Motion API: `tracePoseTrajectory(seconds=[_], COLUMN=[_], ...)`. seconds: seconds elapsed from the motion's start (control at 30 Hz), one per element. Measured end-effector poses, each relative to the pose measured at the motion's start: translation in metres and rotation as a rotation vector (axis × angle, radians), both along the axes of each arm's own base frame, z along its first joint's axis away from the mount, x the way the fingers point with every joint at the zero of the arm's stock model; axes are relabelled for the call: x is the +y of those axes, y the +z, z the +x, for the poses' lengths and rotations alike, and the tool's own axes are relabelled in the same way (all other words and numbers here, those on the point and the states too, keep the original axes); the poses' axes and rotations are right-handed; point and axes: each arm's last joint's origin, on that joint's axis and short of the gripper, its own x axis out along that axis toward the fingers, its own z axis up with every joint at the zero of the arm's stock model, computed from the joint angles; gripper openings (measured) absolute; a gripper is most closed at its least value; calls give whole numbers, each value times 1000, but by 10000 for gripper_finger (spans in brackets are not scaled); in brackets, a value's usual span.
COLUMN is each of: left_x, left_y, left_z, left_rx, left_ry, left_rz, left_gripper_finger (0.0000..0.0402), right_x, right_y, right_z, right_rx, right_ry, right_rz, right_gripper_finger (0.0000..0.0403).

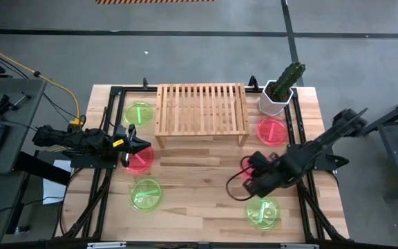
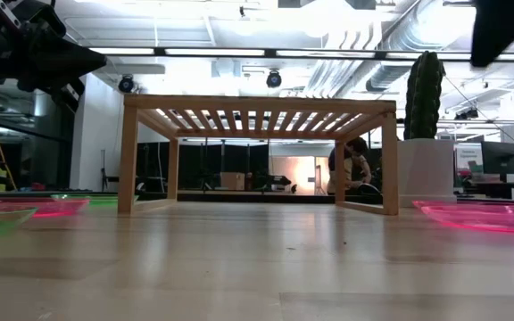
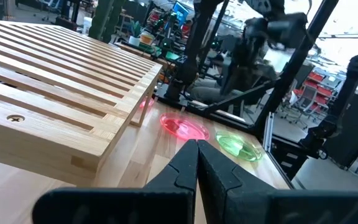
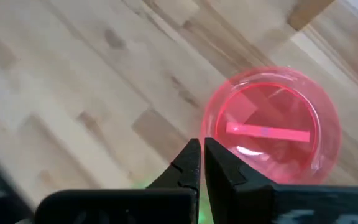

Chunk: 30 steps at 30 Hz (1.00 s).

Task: Place and stack plates onto a shelf
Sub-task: Put the bottom right pink transparent plate on the shelf

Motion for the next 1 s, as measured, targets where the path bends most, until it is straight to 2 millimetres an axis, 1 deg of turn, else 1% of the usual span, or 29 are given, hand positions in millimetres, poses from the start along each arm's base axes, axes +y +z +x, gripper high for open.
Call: tracePoseTrajectory(seconds=[0.1, 0.17, 0.27, 0.4, 0.47, 0.53, 0.6, 0.7, 0.8, 0.9, 1.0], left_x=[0, 0, 0, 0, 0, 0, 0, 0, 0, 0, 0], left_y=[0, 0, 0, 0, 0, 0, 0, 0, 0, 0, 0], left_z=[0, 0, 0, 0, 0, 0, 0, 0, 0, 0, 0], left_rx=[0, 0, 0, 0, 0, 0, 0, 0, 1, 0, 1], left_ry=[0, 0, 0, 0, 0, 0, 0, 0, 0, 0, 0], left_rz=[0, 0, 0, 0, 0, 0, 0, 0, 0, 0, 0], left_gripper_finger=[0, 0, 0, 0, 0, 0, 0, 0, 0, 0, 0], right_x=[-5, -6, -7, -3, 0, 2, 2, -2, -12, -21, -26], right_y=[11, 9, -12, -51, -66, -80, -92, -107, -116, -122, -131], right_z=[-12, -18, -30, -51, -63, -73, -82, -87, -90, -91, -90], right_rx=[-7, 1, 74, 188, 175, 122, 76, 115, 156, 171, 160], right_ry=[-32, -60, -169, -299, -369, -453, -512, -525, -556, -588, -609], right_rz=[45, 47, 26, 69, 118, 167, 184, 179, 126, 92, 102], right_gripper_finger=[0, 0, 0, 2, 11, 29, 57, 105, 147, 171, 180])
